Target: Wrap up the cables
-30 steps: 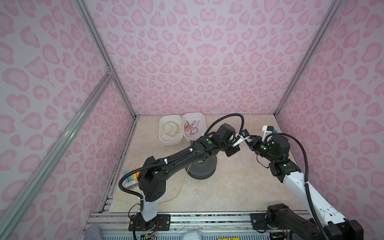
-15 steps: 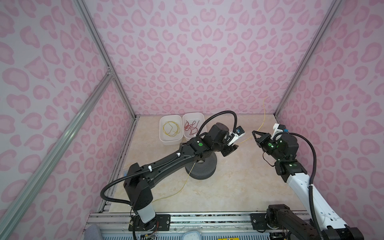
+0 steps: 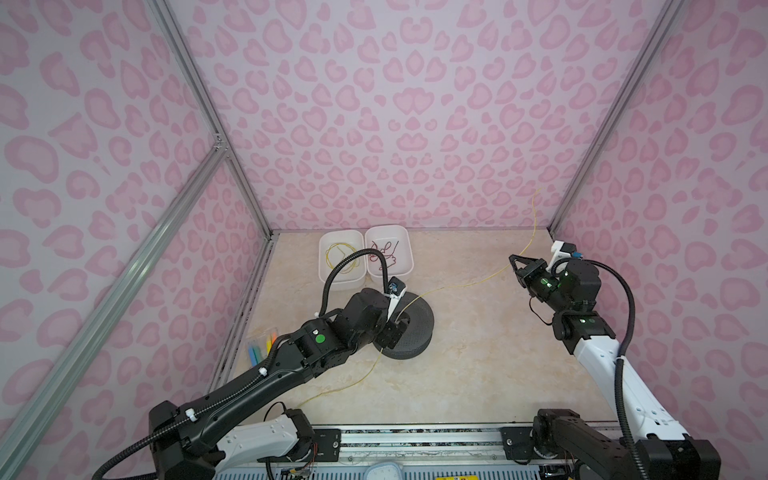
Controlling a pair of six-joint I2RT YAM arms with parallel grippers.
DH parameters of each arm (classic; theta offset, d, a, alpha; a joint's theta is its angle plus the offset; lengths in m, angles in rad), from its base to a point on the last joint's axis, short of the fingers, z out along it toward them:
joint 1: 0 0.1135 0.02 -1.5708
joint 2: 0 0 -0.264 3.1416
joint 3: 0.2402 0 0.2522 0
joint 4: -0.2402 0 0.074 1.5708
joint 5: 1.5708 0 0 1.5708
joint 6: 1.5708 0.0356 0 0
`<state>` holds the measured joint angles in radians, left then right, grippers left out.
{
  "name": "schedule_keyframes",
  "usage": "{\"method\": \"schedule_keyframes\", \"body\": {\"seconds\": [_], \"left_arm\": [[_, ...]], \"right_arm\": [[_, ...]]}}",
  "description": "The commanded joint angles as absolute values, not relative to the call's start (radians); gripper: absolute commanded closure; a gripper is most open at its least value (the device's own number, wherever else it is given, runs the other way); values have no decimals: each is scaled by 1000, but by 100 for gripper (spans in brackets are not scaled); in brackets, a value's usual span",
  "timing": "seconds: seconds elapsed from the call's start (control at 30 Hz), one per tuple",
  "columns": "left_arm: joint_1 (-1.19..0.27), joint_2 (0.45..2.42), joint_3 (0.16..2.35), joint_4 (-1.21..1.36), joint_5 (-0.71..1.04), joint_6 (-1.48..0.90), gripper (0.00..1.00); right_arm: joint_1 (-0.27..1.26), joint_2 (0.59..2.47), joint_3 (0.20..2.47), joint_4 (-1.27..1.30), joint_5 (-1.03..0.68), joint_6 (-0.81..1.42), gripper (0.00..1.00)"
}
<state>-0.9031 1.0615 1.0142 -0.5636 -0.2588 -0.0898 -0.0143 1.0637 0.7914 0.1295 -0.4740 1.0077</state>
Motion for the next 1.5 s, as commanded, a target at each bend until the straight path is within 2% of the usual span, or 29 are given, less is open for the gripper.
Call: {"method": "schedule_keyframes", "body": {"seconds": [0.0,0.23,0.43,0.5,0.57,0.67,0.73,0.87,1.07,1.13,1.2,1.27,1.4,1.47], "left_arm": [[-895,1023,970,-681,-267,-198,12],[-884,1030,806,-631,-223,-356,20],[-884,993,701,-575,-125,-403,37],[-884,997,684,-563,-114,-405,46],[-885,1019,676,-552,-111,-394,61],[-885,1049,662,-510,-91,-375,65],[-885,1068,685,-526,-114,-365,77],[-887,1091,747,-549,-114,-317,94],[-914,1203,916,-647,-86,-236,97],[-934,1234,974,-661,-89,-235,97],[-947,1266,1036,-675,-89,-244,97],[-954,1300,1098,-689,-79,-252,97],[-956,1385,1209,-677,-72,-233,97],[-954,1446,1269,-670,-86,-205,96]], "right_arm": [[-15,1082,805,179,-481,1008,100],[-21,1091,819,179,-477,1005,100],[-29,1094,818,176,-480,1000,100],[-33,1097,817,179,-486,1003,100],[-37,1095,814,179,-485,1002,100],[-50,1093,808,179,-488,1006,100],[-63,1089,807,177,-492,1003,100],[-106,1089,807,173,-509,1006,100],[-156,1129,824,181,-538,1014,100],[-166,1146,836,169,-542,1009,89],[-181,1167,849,156,-557,1006,67],[-196,1177,858,145,-590,1006,54],[-210,1165,873,72,-603,955,37],[-227,1143,863,52,-623,945,34]]}}
